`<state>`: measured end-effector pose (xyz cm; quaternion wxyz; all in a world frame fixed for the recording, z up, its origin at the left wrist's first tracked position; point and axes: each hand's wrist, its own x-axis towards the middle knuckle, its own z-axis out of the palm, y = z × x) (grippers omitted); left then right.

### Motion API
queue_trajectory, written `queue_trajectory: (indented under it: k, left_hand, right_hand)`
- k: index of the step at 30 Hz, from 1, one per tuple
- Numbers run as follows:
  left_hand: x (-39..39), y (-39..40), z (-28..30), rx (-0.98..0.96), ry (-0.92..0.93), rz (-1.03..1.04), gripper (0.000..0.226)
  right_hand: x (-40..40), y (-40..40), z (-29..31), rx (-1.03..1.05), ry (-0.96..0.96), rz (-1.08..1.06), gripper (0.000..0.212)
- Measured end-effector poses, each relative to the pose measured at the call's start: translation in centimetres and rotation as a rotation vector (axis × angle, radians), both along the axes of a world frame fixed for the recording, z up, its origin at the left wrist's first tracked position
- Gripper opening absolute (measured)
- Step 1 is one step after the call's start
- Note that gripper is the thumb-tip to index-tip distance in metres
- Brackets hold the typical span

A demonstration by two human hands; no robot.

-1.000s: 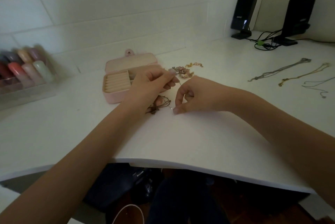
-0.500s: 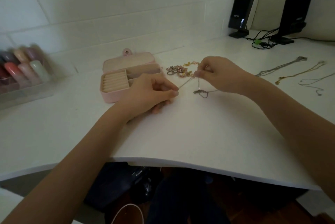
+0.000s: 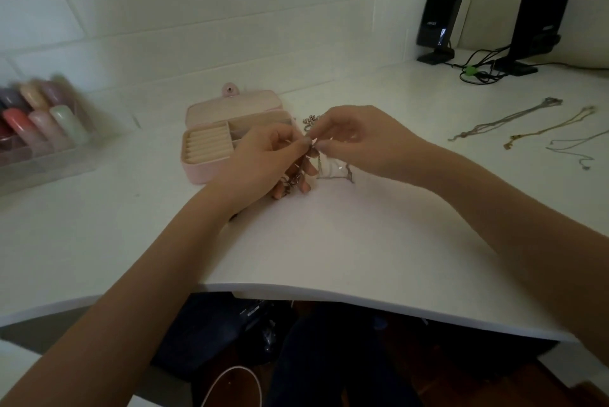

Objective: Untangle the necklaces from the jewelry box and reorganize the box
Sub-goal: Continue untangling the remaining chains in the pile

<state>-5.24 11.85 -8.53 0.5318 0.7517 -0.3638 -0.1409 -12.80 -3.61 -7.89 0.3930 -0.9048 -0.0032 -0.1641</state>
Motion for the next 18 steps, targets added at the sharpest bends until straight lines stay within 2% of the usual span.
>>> queue_trajectory:
  k: [3, 9, 14, 18]
  left_hand:
    - [0.08, 0.01, -0.09, 0.024, -0.036, -0.015, 0.022]
    - [0.33, -0.16, -0.25, 0.031, -0.02, 0.009, 0.016]
    - [0.72, -0.19, -0.28, 0.02, -0.073, 0.033, 0.02]
    - [0.91, -0.15, -0.33, -0.001, -0.126, 0.1, 0.026]
  right_hand:
    - [0.13, 0.7, -0.4, 0.143, -0.034, -0.016, 0.003]
    - [0.02, 0.44, -0.15, 0.329, 0.053, -0.049, 0.01]
    - [-0.05, 0.76, 0.17, 0.674, 0.16, -0.005, 0.01]
    - [-0.04, 0.47, 0.28, 0.976, 0.12, 0.036, 0.013]
